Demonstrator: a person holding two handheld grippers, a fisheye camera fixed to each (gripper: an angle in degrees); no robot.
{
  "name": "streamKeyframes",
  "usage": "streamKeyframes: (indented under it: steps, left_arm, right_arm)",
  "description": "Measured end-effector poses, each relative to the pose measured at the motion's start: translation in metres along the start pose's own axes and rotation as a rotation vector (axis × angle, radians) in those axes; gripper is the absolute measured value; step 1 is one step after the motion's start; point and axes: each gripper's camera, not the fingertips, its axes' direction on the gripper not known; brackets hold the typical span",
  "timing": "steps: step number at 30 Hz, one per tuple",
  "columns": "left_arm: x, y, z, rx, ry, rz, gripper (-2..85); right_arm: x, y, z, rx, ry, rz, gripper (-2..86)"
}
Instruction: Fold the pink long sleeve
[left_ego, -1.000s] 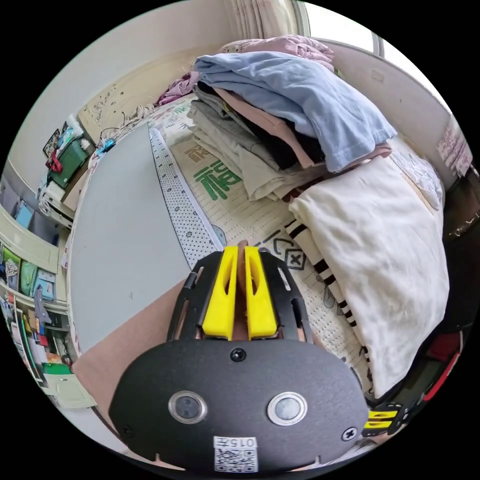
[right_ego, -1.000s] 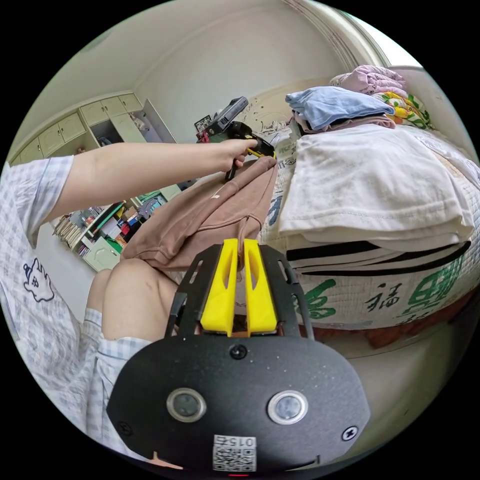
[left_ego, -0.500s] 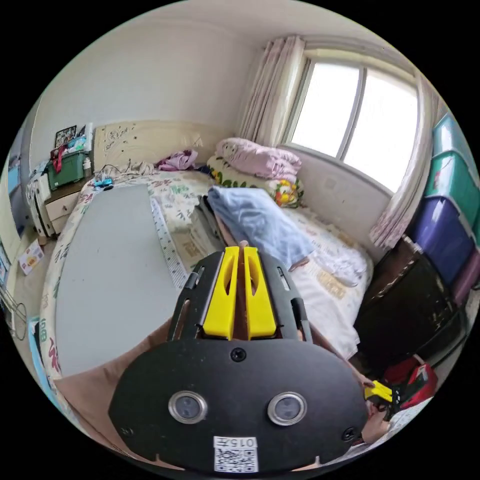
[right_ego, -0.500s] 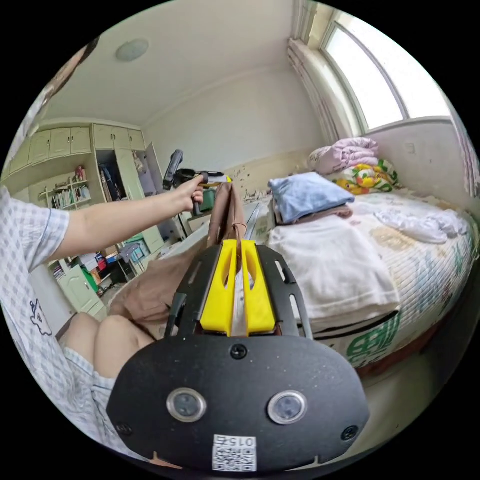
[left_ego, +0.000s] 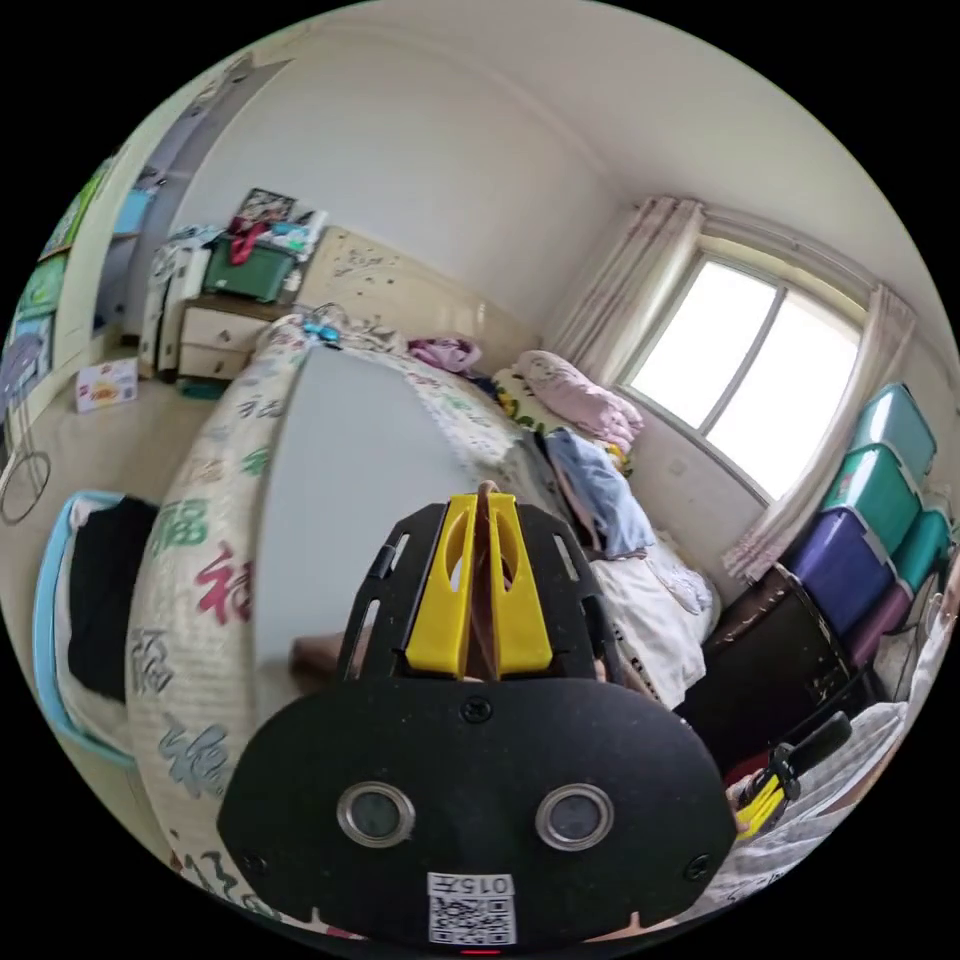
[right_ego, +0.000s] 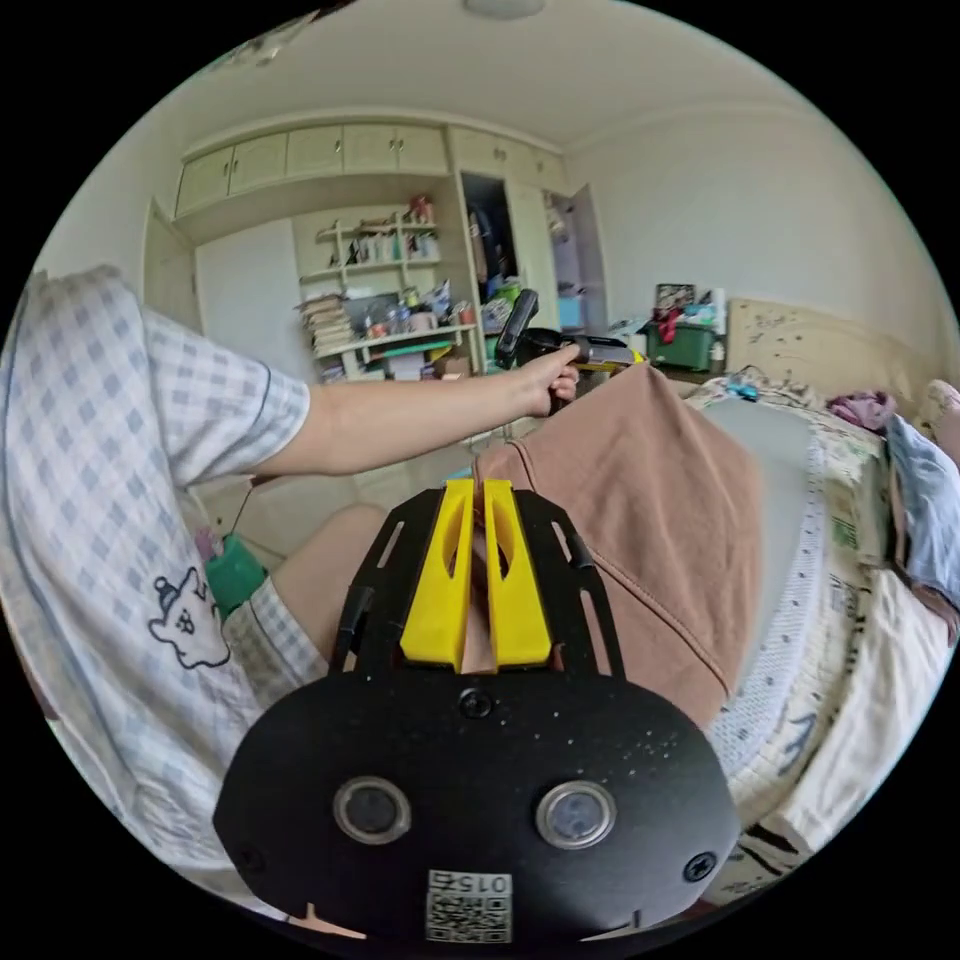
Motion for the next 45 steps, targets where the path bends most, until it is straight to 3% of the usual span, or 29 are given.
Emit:
streamKeyframes:
  steps: [6,13,16,20,32,38,42,45]
  left_arm:
    - [-0.103,0.059,-0.021,-0.109,-0.187,-0.083,0.1]
    - [-0.154,0.076,-0.046,-0.067,-0.191,-0.200,4.7]
    - [-0.176,0.072,-0.063,-0.023,-0.059,-0.285,6.8]
    - [-0.170,0.068,-0.019,-0.260,0.035,-0.252,8.4]
    - [-0.135,0.057,0.011,-0.401,-0.137,-0.084,1.0]
    - [-0.117,0.059,0.010,-0.410,-0.203,-0.041,3.4]
    - [-0.106,0.061,-0.022,-0.365,-0.208,-0.078,6.0]
    - [-0.071,0.063,-0.081,-0.210,-0.196,-0.019,6.8]
  right_arm:
    - [-0.023,-0.002,0.086,-0.209,-0.110,-0.040,0.4]
    - [-0.030,0.001,0.132,-0.374,-0.156,-0.041,0.3]
    - [-0.037,-0.001,0.148,-0.432,-0.118,-0.073,0.2]
    - [-0.036,-0.007,0.160,-0.483,-0.108,-0.081,0.0]
    - [0.001,0.002,0.204,-0.628,-0.153,-0.033,0.3]
    - [0.062,0.001,0.219,-0.638,-0.365,0.147,1.4]
    - [0.048,-0.009,0.171,-0.527,-0.510,0.025,2.1]
    - [0.043,-0.012,0.089,-0.344,-0.554,-0.066,2.2]
